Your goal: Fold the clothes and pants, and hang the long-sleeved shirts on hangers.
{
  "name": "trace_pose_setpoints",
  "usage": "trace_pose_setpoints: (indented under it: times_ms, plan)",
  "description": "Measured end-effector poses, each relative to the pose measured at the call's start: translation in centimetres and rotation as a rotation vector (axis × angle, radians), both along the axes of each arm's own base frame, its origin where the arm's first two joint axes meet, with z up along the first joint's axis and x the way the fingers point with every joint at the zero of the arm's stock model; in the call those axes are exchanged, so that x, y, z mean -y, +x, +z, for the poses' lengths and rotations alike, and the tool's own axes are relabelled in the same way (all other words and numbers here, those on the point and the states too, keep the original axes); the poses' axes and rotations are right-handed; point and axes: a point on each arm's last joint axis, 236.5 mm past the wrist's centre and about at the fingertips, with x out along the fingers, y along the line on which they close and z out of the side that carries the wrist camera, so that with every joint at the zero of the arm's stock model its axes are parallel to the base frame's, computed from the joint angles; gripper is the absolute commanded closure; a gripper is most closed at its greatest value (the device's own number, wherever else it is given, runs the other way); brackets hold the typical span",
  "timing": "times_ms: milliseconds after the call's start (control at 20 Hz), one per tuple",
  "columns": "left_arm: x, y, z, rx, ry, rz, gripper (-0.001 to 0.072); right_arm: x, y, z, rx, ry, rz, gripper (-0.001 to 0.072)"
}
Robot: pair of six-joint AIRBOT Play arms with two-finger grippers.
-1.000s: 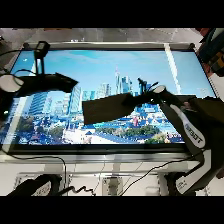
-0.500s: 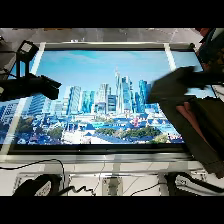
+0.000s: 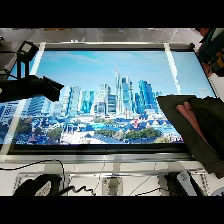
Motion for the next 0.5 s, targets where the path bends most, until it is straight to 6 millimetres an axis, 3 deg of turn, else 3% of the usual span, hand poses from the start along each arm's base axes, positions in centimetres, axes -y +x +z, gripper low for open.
trace_pose_setpoints:
  times_ms: [50, 100, 200, 250, 500]
  plan:
    - [0.1, 0.0, 0.0, -0.001, -0.005, -0.002, 0.0694, 0.2, -1.0, 0.0, 0.003, 0.012, -0.037, 0.0412]
    - [0.1, -0.1, 0.0, -0.004, -0.005, -0.004, 0.0694, 0.1, -1.1, 0.1, 0.017, 0.022, -0.048, 0.0504]
    - [0.1, -0.1, 0.0, -0.005, -0.006, -0.004, 0.0694, -0.4, -0.6, 0.1, 0.038, 0.037, -0.033, 0.0553]
    - [0.2, -0.1, 0.0, -0.006, -0.007, -0.005, 0.0694, -0.7, -0.1, 0.1, 0.038, 0.039, -0.014, 0.068]
    - [0.3, -0.2, 0.0, -0.006, -0.011, -0.007, 0.0694, -4.3, 5.9, -0.4, 0.024, 0.031, 0.248, 0.0699]
